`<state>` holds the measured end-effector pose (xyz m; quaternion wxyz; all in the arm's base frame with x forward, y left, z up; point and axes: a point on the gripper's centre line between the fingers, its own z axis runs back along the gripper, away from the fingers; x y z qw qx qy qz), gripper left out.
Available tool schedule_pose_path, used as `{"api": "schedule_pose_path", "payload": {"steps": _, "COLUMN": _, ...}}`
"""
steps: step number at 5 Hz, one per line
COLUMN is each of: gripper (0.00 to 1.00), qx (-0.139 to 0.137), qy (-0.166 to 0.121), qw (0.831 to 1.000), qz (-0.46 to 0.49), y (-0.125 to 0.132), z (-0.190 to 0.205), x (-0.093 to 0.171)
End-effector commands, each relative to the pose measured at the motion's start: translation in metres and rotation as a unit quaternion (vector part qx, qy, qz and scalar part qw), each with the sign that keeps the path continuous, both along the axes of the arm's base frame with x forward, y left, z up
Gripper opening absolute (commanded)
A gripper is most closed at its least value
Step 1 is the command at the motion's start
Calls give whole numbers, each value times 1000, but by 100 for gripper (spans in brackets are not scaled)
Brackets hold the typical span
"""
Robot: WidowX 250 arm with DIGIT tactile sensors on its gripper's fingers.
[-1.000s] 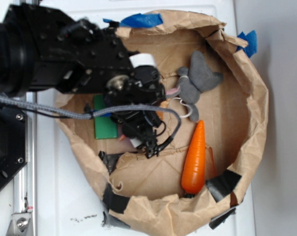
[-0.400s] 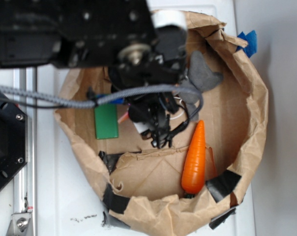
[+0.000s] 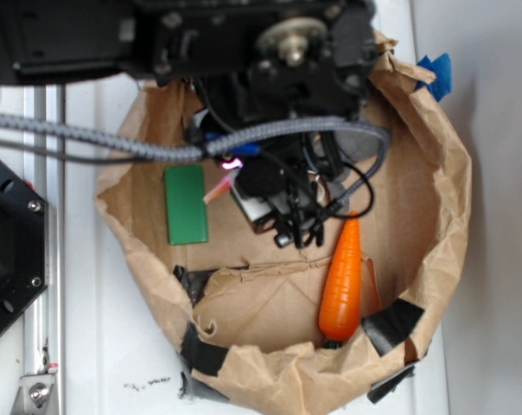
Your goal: Grab the shell.
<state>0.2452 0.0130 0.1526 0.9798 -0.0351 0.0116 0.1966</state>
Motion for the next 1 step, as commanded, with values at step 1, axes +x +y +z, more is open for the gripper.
{"api": "schedule_pose_path", "payload": {"steps": 1, "gripper": 0, "qx": 38, "qy": -71, "qw": 996, "qz": -36, "y": -8, "z": 16, "x": 2}}
